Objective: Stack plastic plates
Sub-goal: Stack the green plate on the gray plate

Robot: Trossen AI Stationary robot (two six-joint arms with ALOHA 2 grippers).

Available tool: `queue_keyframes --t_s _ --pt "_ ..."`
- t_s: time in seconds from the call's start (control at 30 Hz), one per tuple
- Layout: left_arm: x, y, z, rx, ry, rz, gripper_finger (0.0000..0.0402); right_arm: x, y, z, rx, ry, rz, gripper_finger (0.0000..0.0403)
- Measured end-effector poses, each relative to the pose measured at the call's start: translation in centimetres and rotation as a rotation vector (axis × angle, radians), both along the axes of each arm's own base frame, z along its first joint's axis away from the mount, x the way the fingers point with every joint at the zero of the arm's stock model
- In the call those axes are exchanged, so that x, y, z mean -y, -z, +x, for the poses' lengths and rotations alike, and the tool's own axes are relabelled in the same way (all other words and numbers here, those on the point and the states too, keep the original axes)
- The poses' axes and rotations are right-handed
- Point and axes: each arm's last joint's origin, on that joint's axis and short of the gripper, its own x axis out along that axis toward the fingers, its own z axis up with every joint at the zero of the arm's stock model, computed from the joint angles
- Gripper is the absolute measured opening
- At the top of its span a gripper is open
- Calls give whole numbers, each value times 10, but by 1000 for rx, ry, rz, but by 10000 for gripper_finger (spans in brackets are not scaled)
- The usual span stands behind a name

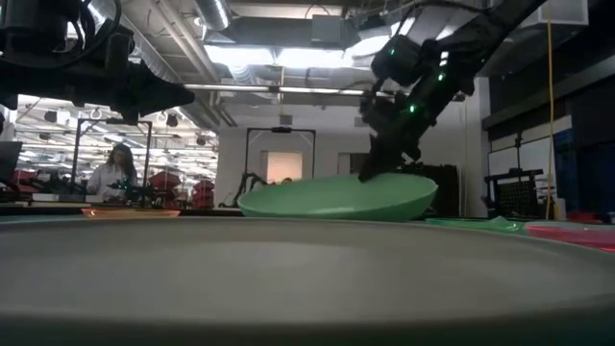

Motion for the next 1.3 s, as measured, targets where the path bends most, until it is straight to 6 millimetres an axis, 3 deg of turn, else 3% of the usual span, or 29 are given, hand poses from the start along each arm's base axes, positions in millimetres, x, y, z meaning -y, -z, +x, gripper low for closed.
queue_keyframes --t_s 0.23,0.47,0.63,0.9,1.2,1.3 --pt "0 0 0 0 0 0 11 5 29 5 -98 24 11 40" --pt "0 0 0 1 0 0 11 4 35 3 -140 18 27 125" --pt "0 0 0 1 0 0 11 10 36 1 -148 20 32 146" --pt "0 0 0 2 0 0 11 17 53 0 -169 -31 148 112" --pt "0 0 0 1 0 0 11 19 50 1 -141 -33 141 15" --pt "0 0 0 3 -1 1 11 19 45 2 -120 -40 129 7"
